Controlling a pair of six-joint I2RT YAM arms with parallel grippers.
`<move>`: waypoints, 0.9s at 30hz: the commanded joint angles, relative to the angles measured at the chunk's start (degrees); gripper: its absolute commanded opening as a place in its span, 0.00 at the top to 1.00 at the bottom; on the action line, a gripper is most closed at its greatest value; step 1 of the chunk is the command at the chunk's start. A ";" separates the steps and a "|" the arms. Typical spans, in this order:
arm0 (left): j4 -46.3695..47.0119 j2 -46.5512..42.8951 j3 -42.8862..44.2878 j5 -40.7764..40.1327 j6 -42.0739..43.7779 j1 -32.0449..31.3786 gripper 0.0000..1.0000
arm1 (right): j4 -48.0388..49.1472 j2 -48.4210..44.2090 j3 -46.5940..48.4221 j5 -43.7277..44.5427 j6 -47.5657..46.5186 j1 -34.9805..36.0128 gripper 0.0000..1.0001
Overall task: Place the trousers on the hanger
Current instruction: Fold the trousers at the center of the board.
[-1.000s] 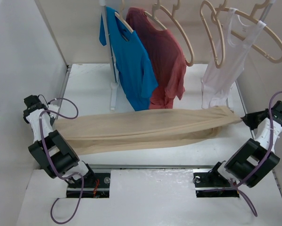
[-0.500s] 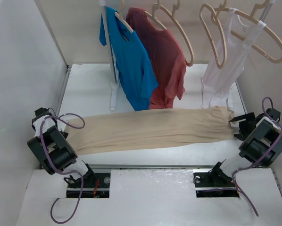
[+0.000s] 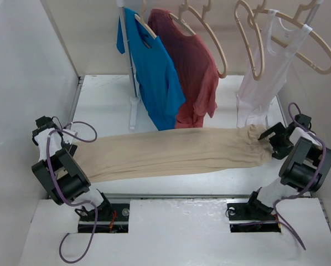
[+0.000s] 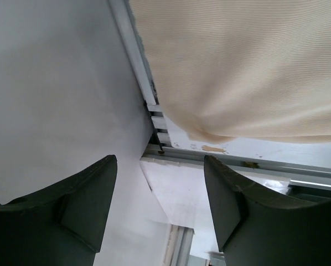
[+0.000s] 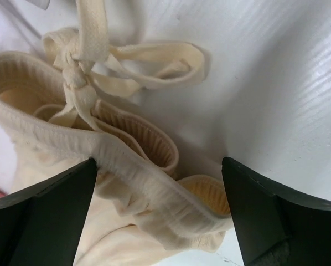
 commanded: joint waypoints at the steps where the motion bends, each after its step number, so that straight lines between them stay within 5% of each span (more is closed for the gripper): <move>1: -3.41 -1.91 0.25 1.52 -1.03 -0.39 0.39 | -3.56 5.31 3.72 8.08 -2.87 4.76 0.00; 6: -4.02 -2.44 0.96 3.44 -2.09 -0.39 0.39 | -7.63 9.89 9.52 16.79 -0.95 13.04 0.00; 8: -4.02 -2.44 1.48 3.45 -2.09 -0.39 0.39 | -7.63 10.51 10.05 16.79 -0.94 13.04 0.14; 10: -4.02 -2.44 1.49 3.97 -2.09 -0.39 0.39 | -7.63 10.51 10.06 16.27 -0.94 13.04 0.51; 11: -4.02 -2.44 2.01 3.98 -2.09 -0.39 0.39 | -7.63 11.03 10.06 16.27 -0.94 13.04 0.95; 12: -4.02 -2.44 2.01 4.59 -2.09 -0.39 0.39 | -8.24 11.03 10.06 16.27 -0.94 13.04 1.00; 27: -4.02 2.04 5.62 11.45 -3.85 -4.17 0.39 | -15.98 -8.12 21.21 26.64 -0.42 13.04 1.00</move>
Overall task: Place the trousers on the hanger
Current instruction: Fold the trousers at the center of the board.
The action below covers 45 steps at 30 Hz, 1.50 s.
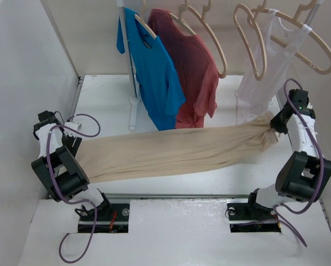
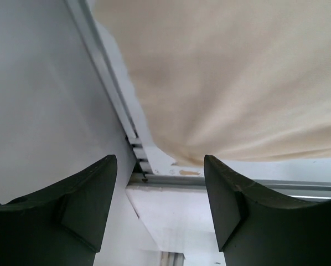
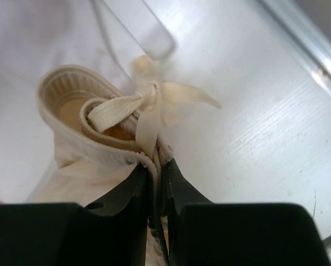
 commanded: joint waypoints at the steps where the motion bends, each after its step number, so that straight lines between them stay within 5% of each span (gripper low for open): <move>1: -1.29 0.71 1.88 3.27 -1.72 -1.55 0.39 | -1.85 -5.15 5.67 1.80 0.35 -0.34 1.00; 10: -0.76 0.71 -0.14 4.33 -1.73 -2.60 0.40 | -2.38 -8.15 4.36 5.71 0.09 -0.34 1.00; 23: -0.23 2.99 -0.32 13.47 -5.51 -11.56 0.40 | -7.75 -10.43 27.64 18.99 -2.20 -1.57 1.00; 30: 1.00 4.31 -0.32 18.82 -9.19 -21.31 0.40 | -11.79 -10.43 35.92 35.77 -3.96 15.28 1.00; 36: 6.61 7.04 -3.74 17.26 -13.58 -31.86 0.40 | -21.07 -9.04 39.25 48.78 7.60 43.13 1.00; 40: 9.87 8.26 -7.34 14.18 -14.65 -34.07 0.43 | -27.94 -4.56 43.82 51.43 15.88 58.96 1.00; 45: 13.39 10.28 -10.51 8.64 -16.06 -34.60 0.52 | -25.34 0.72 47.16 48.90 17.40 75.21 1.00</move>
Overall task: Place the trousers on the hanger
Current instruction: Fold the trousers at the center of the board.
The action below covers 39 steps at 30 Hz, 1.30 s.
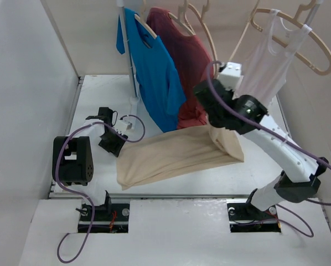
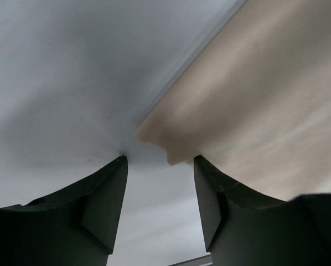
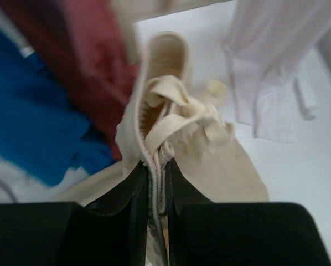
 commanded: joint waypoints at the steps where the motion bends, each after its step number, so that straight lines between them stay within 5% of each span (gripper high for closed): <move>1: 3.25 2.42 -3.37 -3.60 -1.65 0.18 0.53 | 1.53 2.30 3.95 -0.37 2.91 7.51 1.00; 6: 4.30 4.52 -3.37 -3.60 -2.70 -0.35 0.55 | 20.93 8.01 1.94 -16.55 -8.96 13.49 1.00; 17: 5.36 4.53 -4.42 -4.65 -3.40 0.18 0.56 | 29.40 20.06 2.82 -35.18 -13.97 16.39 1.00; 36: -1.58 -0.04 7.17 -4.39 -7.54 16.17 0.50 | 36.17 33.94 2.99 -44.24 -23.19 17.54 1.00; 39: -1.58 -0.04 7.88 -4.39 -7.54 17.40 0.50 | 36.17 38.24 5.09 -48.11 -27.23 18.59 0.78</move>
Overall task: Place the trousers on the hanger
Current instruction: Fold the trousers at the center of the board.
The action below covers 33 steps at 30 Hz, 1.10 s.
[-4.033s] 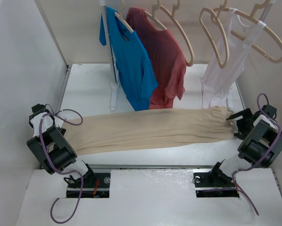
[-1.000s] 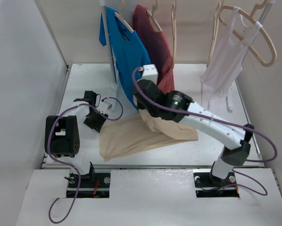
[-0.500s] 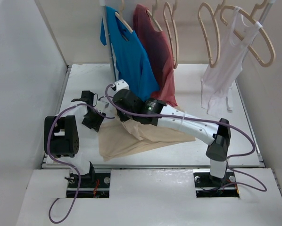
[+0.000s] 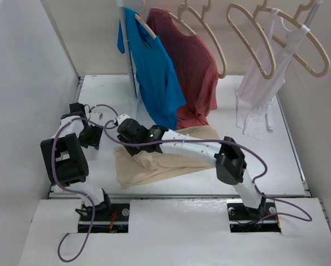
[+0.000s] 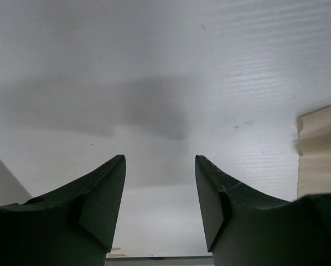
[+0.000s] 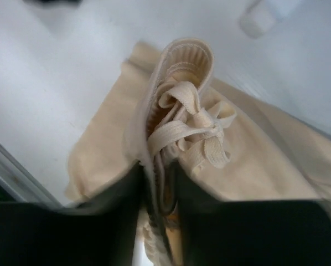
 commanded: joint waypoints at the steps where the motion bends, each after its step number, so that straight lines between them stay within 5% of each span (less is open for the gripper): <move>1: -2.78 -1.57 2.96 0.31 -0.76 0.90 0.50 | 3.48 3.14 4.79 -6.32 -8.43 1.44 0.58; 5: -3.84 -3.76 4.20 1.79 0.63 0.90 0.49 | 2.68 3.61 5.85 -12.14 -19.76 6.08 0.09; 8: -4.62 -6.75 6.74 6.79 3.18 0.90 0.46 | 3.21 0.46 5.32 -7.84 -25.58 9.78 0.06; 13: -6.92 -11.76 10.18 16.11 7.49 -1.28 0.43 | 3.99 -7.98 1.65 -10.64 -22.63 8.30 0.06; 19: -10.78 -16.86 6.32 23.42 14.26 -11.65 0.38 | 9.09 -25.10 -24.34 -15.92 -6.23 -1.62 0.14; 25: -0.97 -27.40 -8.68 17.28 13.65 -27.12 0.33 | 9.63 -36.90 -49.47 -15.92 5.93 -17.00 0.08; 33: 8.97 -29.35 -19.61 3.05 10.76 -39.25 0.29 | 10.15 -41.76 -58.40 -16.44 9.04 -38.27 0.02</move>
